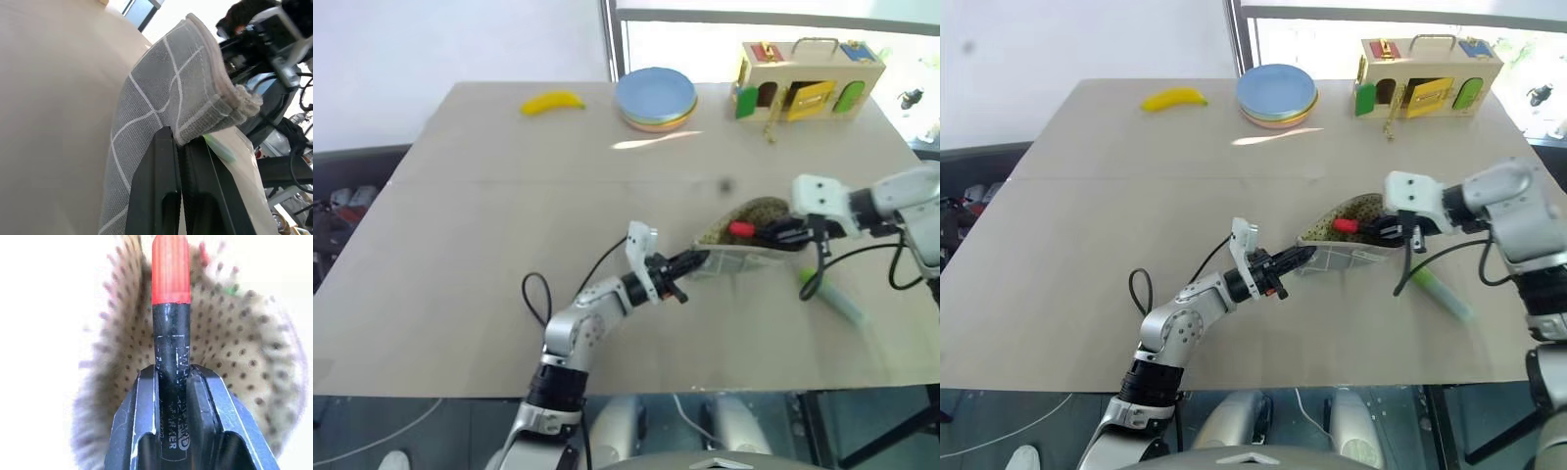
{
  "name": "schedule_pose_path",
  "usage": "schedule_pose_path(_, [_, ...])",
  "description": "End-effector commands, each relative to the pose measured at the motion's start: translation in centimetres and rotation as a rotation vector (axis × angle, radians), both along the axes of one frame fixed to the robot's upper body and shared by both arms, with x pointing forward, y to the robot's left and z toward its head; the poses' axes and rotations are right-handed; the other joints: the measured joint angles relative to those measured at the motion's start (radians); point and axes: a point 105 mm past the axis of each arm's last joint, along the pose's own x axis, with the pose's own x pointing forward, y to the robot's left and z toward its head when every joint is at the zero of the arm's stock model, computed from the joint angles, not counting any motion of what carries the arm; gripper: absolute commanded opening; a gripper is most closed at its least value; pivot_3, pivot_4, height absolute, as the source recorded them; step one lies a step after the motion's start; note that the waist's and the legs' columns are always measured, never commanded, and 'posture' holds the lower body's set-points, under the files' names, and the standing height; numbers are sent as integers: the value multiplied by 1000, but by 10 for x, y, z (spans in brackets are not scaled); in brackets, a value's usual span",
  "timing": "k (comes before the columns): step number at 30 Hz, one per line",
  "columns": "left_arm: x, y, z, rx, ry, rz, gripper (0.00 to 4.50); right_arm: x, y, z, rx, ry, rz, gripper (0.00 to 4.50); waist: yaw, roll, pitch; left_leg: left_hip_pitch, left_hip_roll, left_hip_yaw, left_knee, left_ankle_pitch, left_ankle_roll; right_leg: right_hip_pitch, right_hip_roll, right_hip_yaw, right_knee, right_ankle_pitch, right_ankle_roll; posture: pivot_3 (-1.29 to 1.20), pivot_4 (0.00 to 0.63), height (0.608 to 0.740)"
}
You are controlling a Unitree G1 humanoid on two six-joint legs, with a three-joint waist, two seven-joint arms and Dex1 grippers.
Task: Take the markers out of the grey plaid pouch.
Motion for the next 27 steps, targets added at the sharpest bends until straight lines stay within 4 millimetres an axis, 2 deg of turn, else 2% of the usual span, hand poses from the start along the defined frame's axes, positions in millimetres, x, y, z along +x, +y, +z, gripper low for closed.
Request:
schedule_pose_path(1, [2, 2, -2, 12, -1, 15, 0, -19, 26, 53, 249, -88, 74, 259, -5, 0, 0, 0, 0, 0, 0, 0, 0, 0, 0, 0, 0, 0, 0, 0, 150, 740])
schedule_pose_path(3, [4, 5, -2, 20, -11, 30, 0, -26, 37, 87, 434, -108, 67, 259, -6, 0, 0, 1, 0, 0, 0, 0, 0, 0, 0, 0, 1, 0, 0, 0, 150, 740])
schedule_pose_path(5, [10, 10, 1, 29, -34, 70, 0, -28, 33, 112, 532, -131, 8, 259, -3, 0, 0, 1, 0, 0, 0, 0, 0, 0, 0, 1, 1, 0, 0, 0, 150, 740])
schedule_pose_path(7, [17, 18, 7, 41, -73, 109, 0, -22, 14, 119, 534, -141, -110, 259, 11, 0, 0, 0, 0, -2, 0, 0, 0, 0, 0, 1, 1, 0, 0, 0, 150, 740])
schedule_pose_path(9, [22, 24, 16, 53, -122, 138, 0, -17, -6, 116, 491, -134, -214, 259, 27, -1, 0, -1, -1, -3, 0, 0, 0, 0, -1, 0, -1, 0, 0, 0, 150, 740])
schedule_pose_path(11, [26, 28, 34, 51, -190, 152, 0, -20, -24, 102, 424, -70, -281, 259, 29, -2, 0, -2, -2, -3, 0, 0, 0, 0, -2, 0, -2, 0, 0, 0, 150, 740])
schedule_pose_path(14, [27, 33, 60, 38, -267, 157, 0, -28, -39, 77, 335, 53, -345, 259, 29, -2, 1, -5, -2, -2, 0, 0, 1, -3, -2, 0, -1, 0, 0, 0, 150, 740])
schedule_pose_path(16, [26, 37, 69, 51, -306, 157, 0, -21, -47, 60, 287, 61, -407, 259, 21, -2, 1, -5, -2, 0, -1, 0, 1, -3, -1, 0, -1, 0, 0, 0, 150, 740])
schedule_pose_path(19, [21, 44, 76, 126, -382, 142, 0, -3, -69, 22, 154, 42, -546, 259, 8, -2, 0, -2, -1, 3, -1, 0, 1, -3, 0, 2, 1, 0, 0, 0, 150, 740])
schedule_pose_path(21, [15, 47, 74, 204, -434, 114, 0, 1, -84, -10, 24, 61, -588, 259, 4, -2, 0, -1, 0, 3, -1, 0, 0, -3, 1, 2, 1, 0, 0, 0, 150, 740])
schedule_pose_path(23, [10, 51, 72, 249, -454, 94, 0, 4, -92, -30, -38, 74, -604, 259, 1, 0, 1, -1, 0, 3, -1, 0, 0, -3, 1, 2, 2, 0, 0, 0, 150, 740])
schedule_pose_path(25, [5, 57, 68, 285, -451, 87, 0, 7, -98, -48, -110, 64, -591, 1277, -2, 0, 1, -1, -1, 4, -1, 0, 0, -3, 1, 3, 1, 0, 0, 0, 150, 740])
schedule_pose_path(27, [5, 69, 63, 306, -428, 116, 0, 11, -105, -60, -162, 51, -598, 2069, -4, 0, 2, -1, -1, 4, -1, 0, 0, -3, 0, 3, 1, 0, 0, 0, 150, 740])
